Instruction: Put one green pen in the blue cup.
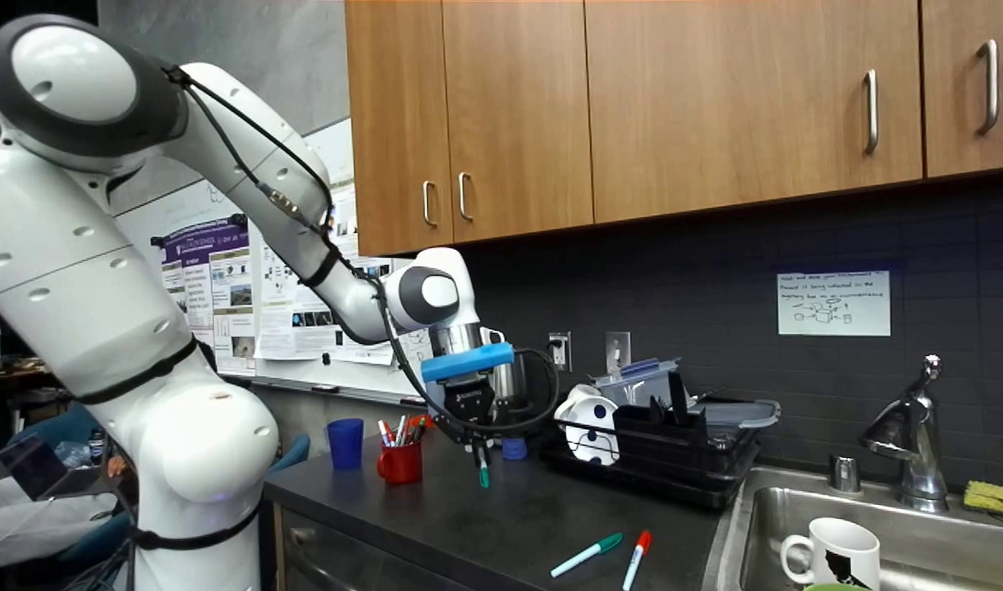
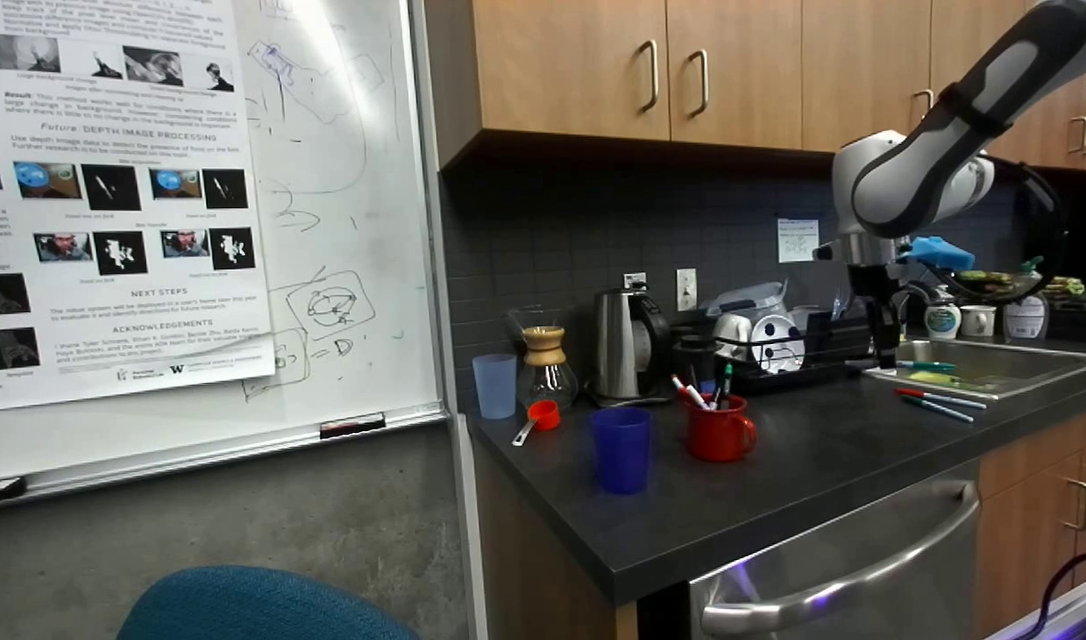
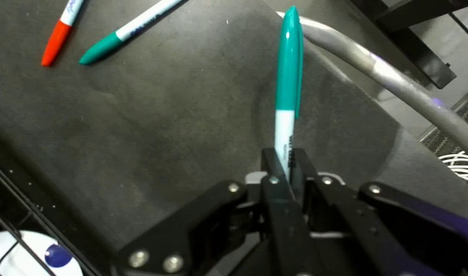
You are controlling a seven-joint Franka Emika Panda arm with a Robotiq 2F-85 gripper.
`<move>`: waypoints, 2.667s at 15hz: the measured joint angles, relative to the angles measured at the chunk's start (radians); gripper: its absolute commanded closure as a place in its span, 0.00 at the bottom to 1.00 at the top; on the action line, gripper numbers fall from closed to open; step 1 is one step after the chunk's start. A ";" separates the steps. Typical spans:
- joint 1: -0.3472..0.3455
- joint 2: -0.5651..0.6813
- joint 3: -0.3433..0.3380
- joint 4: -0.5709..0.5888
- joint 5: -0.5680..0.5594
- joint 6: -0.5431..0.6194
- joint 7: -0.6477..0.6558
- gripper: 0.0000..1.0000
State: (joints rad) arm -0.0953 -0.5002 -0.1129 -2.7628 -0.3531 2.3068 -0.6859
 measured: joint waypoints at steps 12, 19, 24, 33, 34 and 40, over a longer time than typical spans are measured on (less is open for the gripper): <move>0.211 -0.231 0.153 -0.011 0.000 -0.129 0.034 0.97; 0.303 -0.247 0.212 -0.012 0.000 -0.134 0.102 0.89; 0.303 -0.247 0.203 -0.012 0.000 -0.134 0.102 0.89; 0.304 -0.247 0.203 -0.012 0.000 -0.134 0.102 0.97; 0.309 -0.247 0.206 -0.011 0.000 -0.134 0.102 0.97; 0.376 -0.236 0.309 0.009 -0.066 -0.134 0.110 0.97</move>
State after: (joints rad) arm 0.2802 -0.7360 0.1966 -2.7534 -0.4189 2.1729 -0.5760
